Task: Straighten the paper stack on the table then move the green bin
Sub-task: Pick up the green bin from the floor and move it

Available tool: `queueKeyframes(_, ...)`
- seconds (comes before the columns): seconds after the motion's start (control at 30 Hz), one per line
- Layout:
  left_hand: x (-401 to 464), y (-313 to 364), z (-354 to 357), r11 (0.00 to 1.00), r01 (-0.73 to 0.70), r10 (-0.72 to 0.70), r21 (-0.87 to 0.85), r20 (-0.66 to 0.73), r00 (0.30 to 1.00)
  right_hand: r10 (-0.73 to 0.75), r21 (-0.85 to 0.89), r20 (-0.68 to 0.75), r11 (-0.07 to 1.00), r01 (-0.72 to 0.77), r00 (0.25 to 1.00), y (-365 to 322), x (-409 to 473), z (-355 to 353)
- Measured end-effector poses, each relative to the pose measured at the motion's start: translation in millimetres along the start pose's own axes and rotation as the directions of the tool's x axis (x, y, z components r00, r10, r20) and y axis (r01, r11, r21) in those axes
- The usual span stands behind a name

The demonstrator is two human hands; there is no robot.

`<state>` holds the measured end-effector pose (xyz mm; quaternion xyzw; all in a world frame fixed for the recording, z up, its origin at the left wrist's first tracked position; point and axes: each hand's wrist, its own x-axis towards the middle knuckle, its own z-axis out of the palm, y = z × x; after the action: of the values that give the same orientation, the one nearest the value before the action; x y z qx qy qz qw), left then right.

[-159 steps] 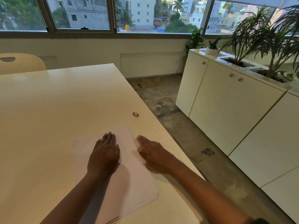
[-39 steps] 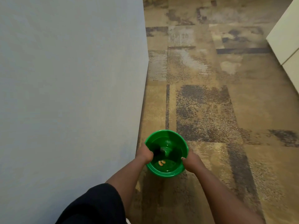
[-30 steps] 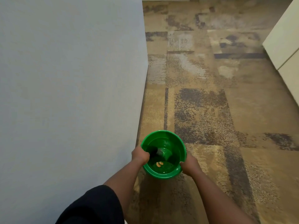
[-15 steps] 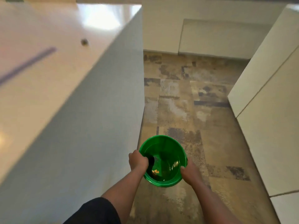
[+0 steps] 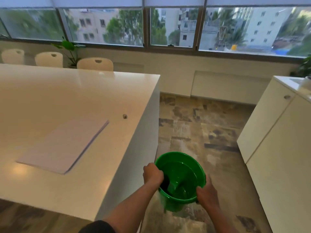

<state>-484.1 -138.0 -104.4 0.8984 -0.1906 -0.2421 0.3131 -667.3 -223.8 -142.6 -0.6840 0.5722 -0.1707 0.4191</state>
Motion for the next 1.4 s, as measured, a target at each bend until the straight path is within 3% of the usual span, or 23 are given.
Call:
queueKeyframes(0.23, 3.0, 17.7, -62.7, 0.975, -0.216, 0.217, 0.059, -0.013, 0.976, -0.078, 0.047, -0.092, 0.995, 0.083, 0.993, -56.8, -7.9, -1.0)
queueKeyframes(0.37, 16.9, 9.4, -102.6, 0.869, -0.490, 0.495, 0.073, -0.170, 0.852, -0.102, 0.019, -0.168, 0.994, 0.107, 0.981, -80.0, -10.2, 14.0)
queueKeyframes(0.43, 33.1, -1.2, -126.7, 0.827, -0.558, 0.559, 0.069, -0.219, 0.800, -0.120, 0.002, -0.172, 0.992, 0.122, 0.978, -91.6, -11.5, 22.3)
queueKeyframes(0.67, 99.4, -43.3, -174.8, 0.891, -0.424, 0.445, 0.159, -0.135, 0.885, -0.091, -0.055, -0.161, 0.995, 0.084, 0.983, -116.9, -11.3, 44.2)
queueKeyframes(0.87, 108.8, -44.7, -158.1, 0.850, -0.363, 0.420, 0.382, -0.074, 0.905, -0.078, -0.023, -0.117, 0.997, 0.076, 0.990, -120.4, -13.2, 54.0)
queueKeyframes(1.03, 97.5, -22.0, -135.6, 0.861, -0.282, 0.338, 0.423, -0.062, 0.939, -0.075, 0.019, -0.102, 0.997, 0.077, 0.992, -122.1, -17.2, 56.4)
queueKeyframes(1.17, 72.1, 3.3, -105.5, 0.842, -0.377, 0.405, 0.386, 0.011, 0.914, -0.070, 0.022, -0.095, 0.997, 0.073, 0.993, -121.8, -22.4, 56.4)
queueKeyframes(1.3, 53.9, 17.4, -81.8, 0.798, -0.544, 0.524, 0.259, 0.146, 0.839, -0.068, 0.012, -0.088, 0.998, 0.069, 0.994, -119.4, -20.4, 56.0)
queueKeyframes(1.4, 53.8, 15.3, -85.6, 0.770, -0.610, 0.600, 0.189, 0.114, 0.792, -0.085, 0.002, -0.090, 0.996, 0.085, 0.992, -117.3, -17.0, 57.1)
